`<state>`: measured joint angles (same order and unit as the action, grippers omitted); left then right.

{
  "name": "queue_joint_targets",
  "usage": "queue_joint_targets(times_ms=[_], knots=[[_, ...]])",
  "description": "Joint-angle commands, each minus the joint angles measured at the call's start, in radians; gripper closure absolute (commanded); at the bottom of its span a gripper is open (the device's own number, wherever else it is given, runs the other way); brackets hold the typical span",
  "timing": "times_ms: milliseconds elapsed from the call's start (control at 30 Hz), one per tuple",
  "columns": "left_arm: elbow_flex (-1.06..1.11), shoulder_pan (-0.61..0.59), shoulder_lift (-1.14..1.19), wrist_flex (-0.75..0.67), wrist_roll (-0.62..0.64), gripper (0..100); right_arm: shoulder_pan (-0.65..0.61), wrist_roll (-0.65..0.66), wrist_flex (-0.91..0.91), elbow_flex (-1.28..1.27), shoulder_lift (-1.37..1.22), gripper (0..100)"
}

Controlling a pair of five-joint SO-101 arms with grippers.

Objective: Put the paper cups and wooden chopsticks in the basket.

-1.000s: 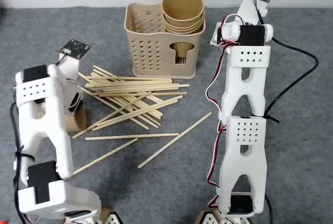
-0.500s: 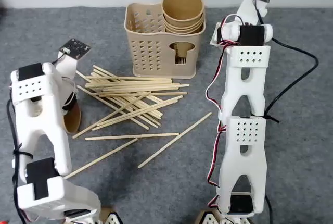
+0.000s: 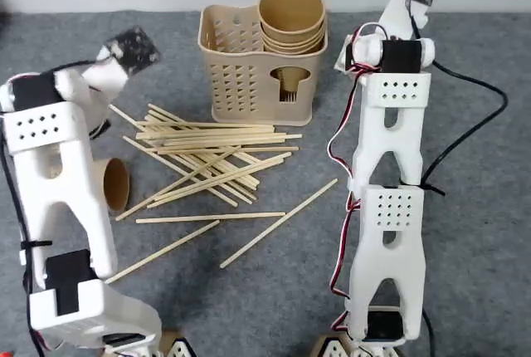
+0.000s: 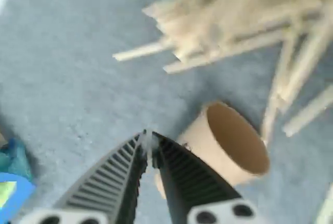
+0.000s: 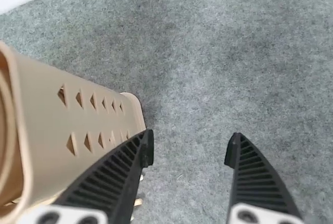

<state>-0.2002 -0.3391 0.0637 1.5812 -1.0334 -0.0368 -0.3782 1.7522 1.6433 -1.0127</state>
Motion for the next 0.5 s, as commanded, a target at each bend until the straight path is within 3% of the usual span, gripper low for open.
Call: queue_joint_targets(times_ms=[0,133,233,333,367,467], knots=[[-0.039,-0.005,-0.011,0.064,-0.046,95,-0.018,-0.008,0.038,0.040,0.024,75.7],[-0.039,0.025,-0.009,0.060,0.031,86,-0.035,-0.008,0.038,0.040,0.021,75.7],[-0.021,0.077,0.026,0.014,0.368,86,-0.048,-0.008,0.038,0.040,0.024,75.6],[-0.019,0.106,0.092,0.132,0.624,86,-0.050,-0.008,0.038,0.040,0.024,75.6],[-0.016,0.117,0.106,0.183,0.632,86,-0.047,-0.006,0.038,0.040,0.024,75.6],[-0.018,0.118,0.118,0.161,0.598,86,-0.042,-0.006,0.038,0.040,0.021,75.6]])
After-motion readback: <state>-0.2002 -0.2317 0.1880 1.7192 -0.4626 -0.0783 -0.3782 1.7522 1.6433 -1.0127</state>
